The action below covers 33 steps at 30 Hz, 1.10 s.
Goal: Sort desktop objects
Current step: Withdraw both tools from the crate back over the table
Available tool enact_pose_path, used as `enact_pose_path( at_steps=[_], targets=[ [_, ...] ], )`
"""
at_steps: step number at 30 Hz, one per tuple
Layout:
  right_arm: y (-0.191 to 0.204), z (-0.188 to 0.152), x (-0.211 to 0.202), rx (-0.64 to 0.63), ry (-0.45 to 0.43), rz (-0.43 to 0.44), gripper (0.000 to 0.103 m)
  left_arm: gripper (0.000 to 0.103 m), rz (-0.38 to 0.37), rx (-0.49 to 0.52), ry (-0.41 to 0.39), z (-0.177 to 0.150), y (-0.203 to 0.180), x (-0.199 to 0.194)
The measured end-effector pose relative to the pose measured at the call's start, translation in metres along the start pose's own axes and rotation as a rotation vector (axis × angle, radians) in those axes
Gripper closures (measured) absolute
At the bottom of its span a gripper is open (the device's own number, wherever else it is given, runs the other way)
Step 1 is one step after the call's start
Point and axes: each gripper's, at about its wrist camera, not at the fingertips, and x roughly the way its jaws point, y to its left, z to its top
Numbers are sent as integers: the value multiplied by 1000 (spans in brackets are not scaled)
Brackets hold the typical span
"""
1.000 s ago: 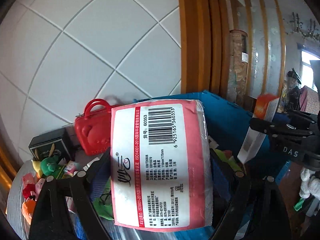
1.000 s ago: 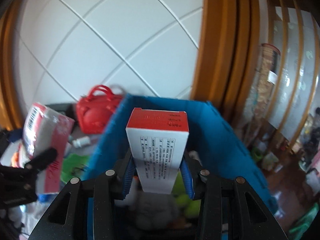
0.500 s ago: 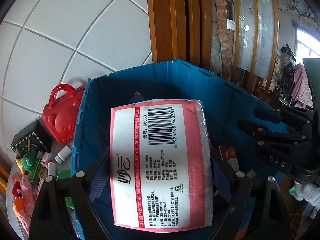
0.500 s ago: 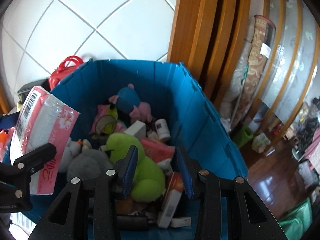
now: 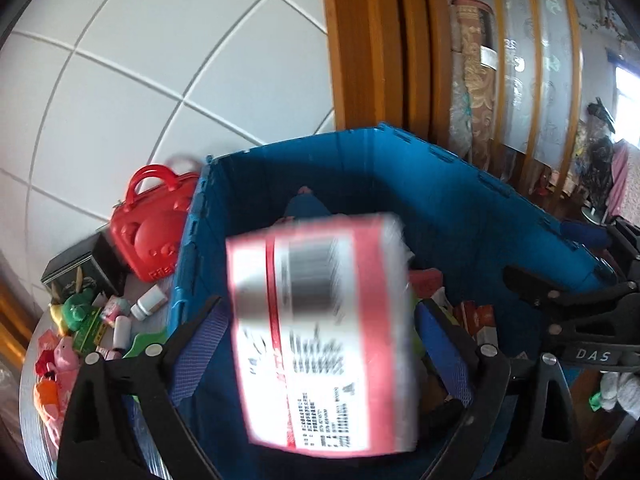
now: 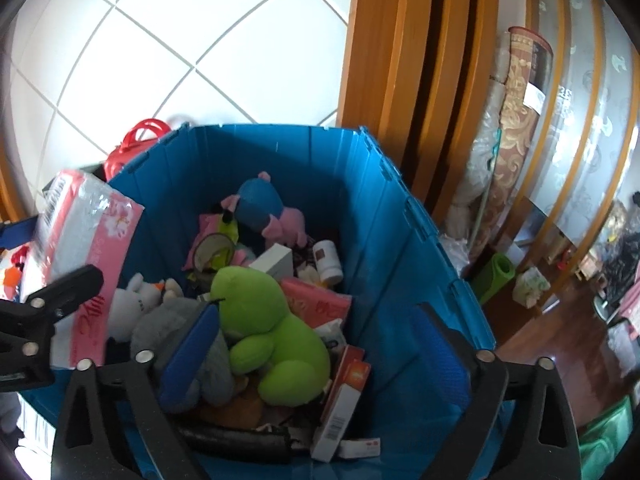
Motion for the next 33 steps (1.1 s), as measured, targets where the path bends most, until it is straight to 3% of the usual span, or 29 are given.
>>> enact_pose_path(
  at_steps=[8,13,18,24,29,33],
  targets=[
    [11,5,-11,16,-27,23,0,8,-44,-12,-36,-5,14,-24],
    [45,16,-37,-17,-91,61,0,8,2,-37,-86,-18,61,-56],
    [110,42,-70,-50,-185,200,0,8,74,-142,-78,-45,155,-85],
    [216,69,-92,-57,-243,406,0,8,261,-239,-27,-91,281,-110],
    [317,84,-84,-95,-208,522,0,8,402,-281,57,-125,390,-123],
    [401,97,-48,-122,-121,577,0,8,494,-297,149,-146,481,-123]
  ],
)
